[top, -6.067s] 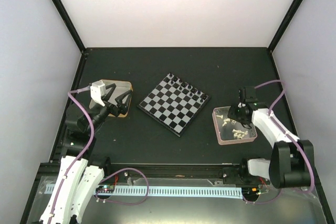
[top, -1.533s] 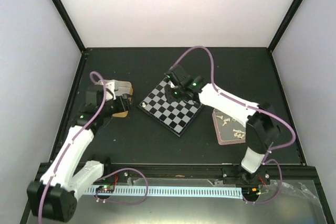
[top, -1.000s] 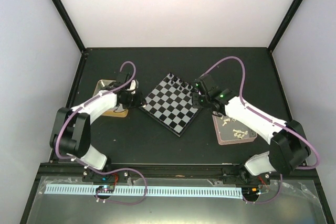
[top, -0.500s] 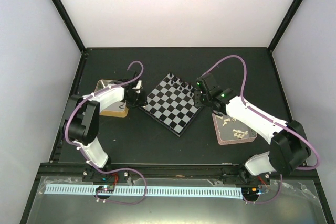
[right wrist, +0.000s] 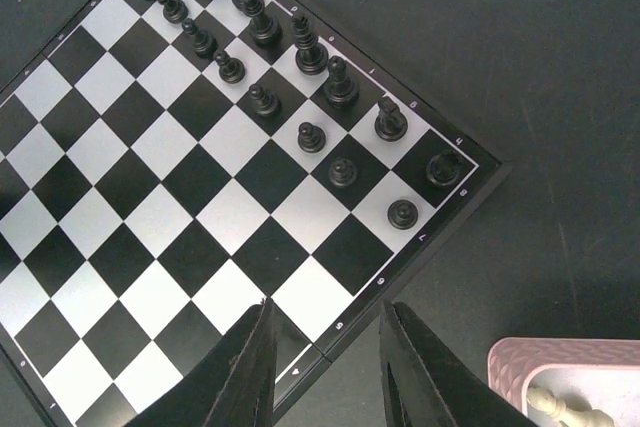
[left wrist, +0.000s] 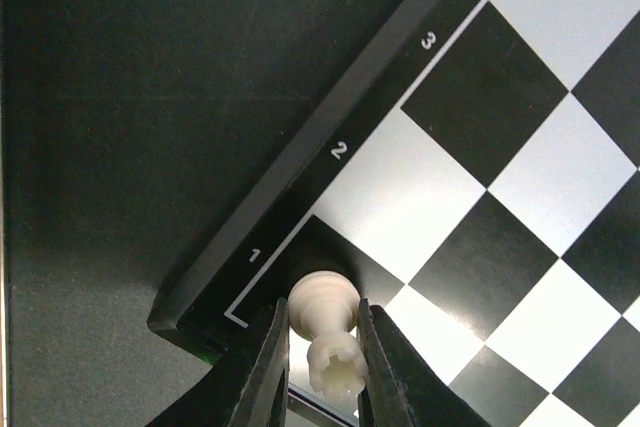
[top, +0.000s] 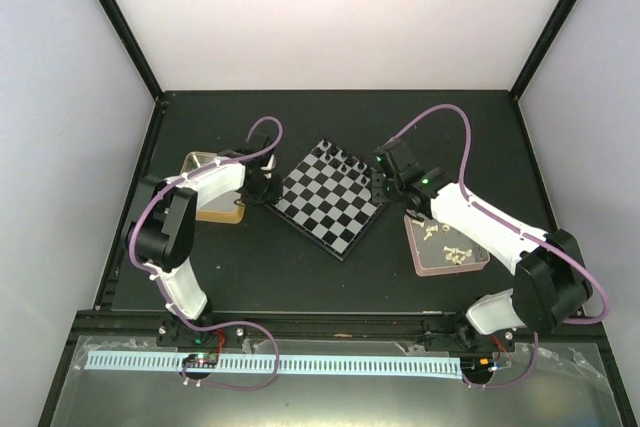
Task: Set up the chess pieces on the board
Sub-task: Adjust the chess piece on the chessboard, then pick up the chess piece from the storage box.
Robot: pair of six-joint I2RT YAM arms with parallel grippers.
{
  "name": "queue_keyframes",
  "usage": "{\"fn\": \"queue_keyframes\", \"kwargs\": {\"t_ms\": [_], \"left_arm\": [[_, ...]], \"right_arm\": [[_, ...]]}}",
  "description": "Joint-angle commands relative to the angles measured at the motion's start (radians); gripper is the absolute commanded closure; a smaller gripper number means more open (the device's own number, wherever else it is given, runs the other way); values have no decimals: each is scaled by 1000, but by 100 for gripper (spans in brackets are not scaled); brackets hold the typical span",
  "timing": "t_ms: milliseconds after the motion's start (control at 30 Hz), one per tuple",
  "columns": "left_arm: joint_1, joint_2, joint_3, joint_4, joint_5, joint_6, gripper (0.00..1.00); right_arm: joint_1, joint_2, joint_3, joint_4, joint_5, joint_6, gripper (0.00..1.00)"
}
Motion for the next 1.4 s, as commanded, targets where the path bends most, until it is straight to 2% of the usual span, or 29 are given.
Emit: {"fn": "queue_keyframes", "kwargs": {"t_ms": [0,133,333,533,733,967,1167,1367], "left_arm": [[-6,28,37,-36,-57,2,80],[-11,25,42,-50,-53,8,79],[-18,-9,33,-58,-23,21,64],[-18,-78,36,-65,-11,19,60],[-20,-242,24,-55,-4,11,57],[-18,-524,-11,34,27,53,49],[-18,-732,-93,175,81,88,41],[-18,-799,-133,196,90,98,35]], "right_arm": [[-17,-5,-10,28,26,1,69],[-26,-12,-17,26,22,1,69],[-56,-53,-41,35,21,18,68],[-154,-129,-122,50,42,71,68],[-306,-227,-259,37,94,119,67],[-484,-213,-371,61,-9,145,66],[-510,-117,-401,85,-15,199,67],[-510,-77,-425,105,-40,212,68]]}}
